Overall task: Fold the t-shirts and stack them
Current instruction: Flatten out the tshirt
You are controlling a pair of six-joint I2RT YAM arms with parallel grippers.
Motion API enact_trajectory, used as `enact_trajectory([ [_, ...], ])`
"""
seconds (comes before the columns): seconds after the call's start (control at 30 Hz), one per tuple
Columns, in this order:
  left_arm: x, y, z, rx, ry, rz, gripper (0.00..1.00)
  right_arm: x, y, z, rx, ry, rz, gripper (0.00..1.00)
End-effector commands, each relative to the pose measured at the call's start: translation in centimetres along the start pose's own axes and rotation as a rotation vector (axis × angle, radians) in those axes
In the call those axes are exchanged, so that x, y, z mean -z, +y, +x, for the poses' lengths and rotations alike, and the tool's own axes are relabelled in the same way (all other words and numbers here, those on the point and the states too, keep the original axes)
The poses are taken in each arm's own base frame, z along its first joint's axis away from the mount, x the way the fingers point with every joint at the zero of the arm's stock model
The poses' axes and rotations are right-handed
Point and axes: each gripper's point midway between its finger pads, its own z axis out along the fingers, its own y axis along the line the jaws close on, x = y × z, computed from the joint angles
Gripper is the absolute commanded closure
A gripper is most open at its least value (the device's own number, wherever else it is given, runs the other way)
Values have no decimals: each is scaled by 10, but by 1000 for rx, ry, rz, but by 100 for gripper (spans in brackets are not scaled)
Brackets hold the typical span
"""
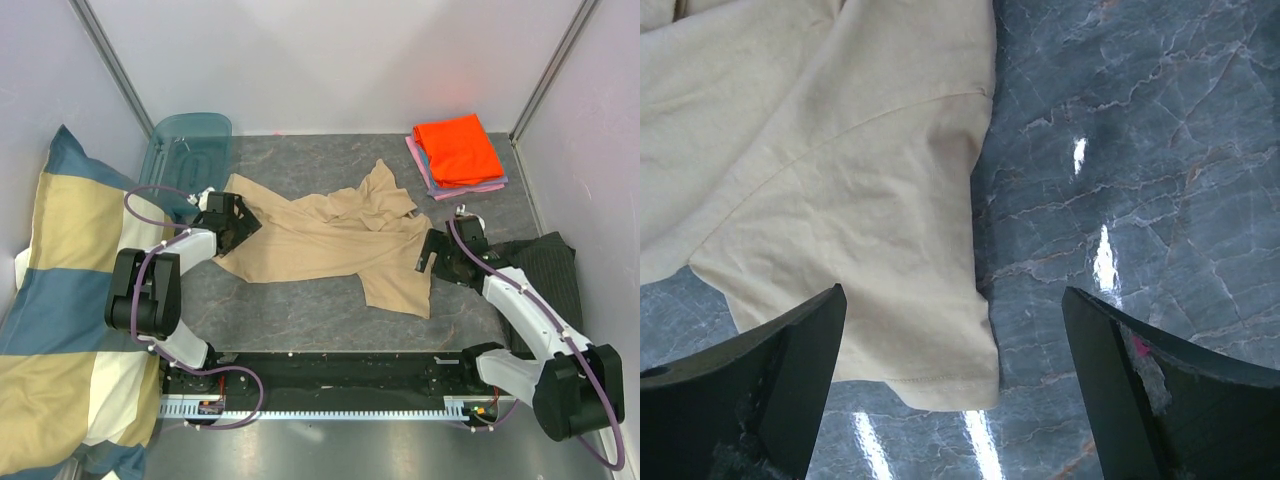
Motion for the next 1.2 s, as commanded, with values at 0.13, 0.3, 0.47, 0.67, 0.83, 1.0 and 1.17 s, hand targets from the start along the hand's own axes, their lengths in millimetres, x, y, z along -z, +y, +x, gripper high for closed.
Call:
enact_trajectory([
  [0.13, 11, -2, -2, 20, 8, 9, 0, 16, 10, 26, -44, 22, -33, 2],
  [0.3, 15, -6, -2, 23, 5, 35, 0, 19, 6, 50, -70, 25, -1, 2],
  [0.47, 17, -13, 5, 26, 16, 60, 0, 19, -6, 61, -136, -22, 65, 2],
  [0.67, 16, -27, 23, 0, 55, 87, 0, 23, -17, 59, -186, -77, 103, 2],
  [0.83, 20, -35, 26, -19, 53, 96, 0, 20, -16, 67, -175, -61, 99, 2],
  [1.0, 27, -37, 19, -25, 29, 102, 0, 17, -13, 74, -171, -60, 87, 2],
  [1.17, 33, -36, 17, -28, 21, 96, 0, 14, -3, 77, -157, -48, 57, 2],
])
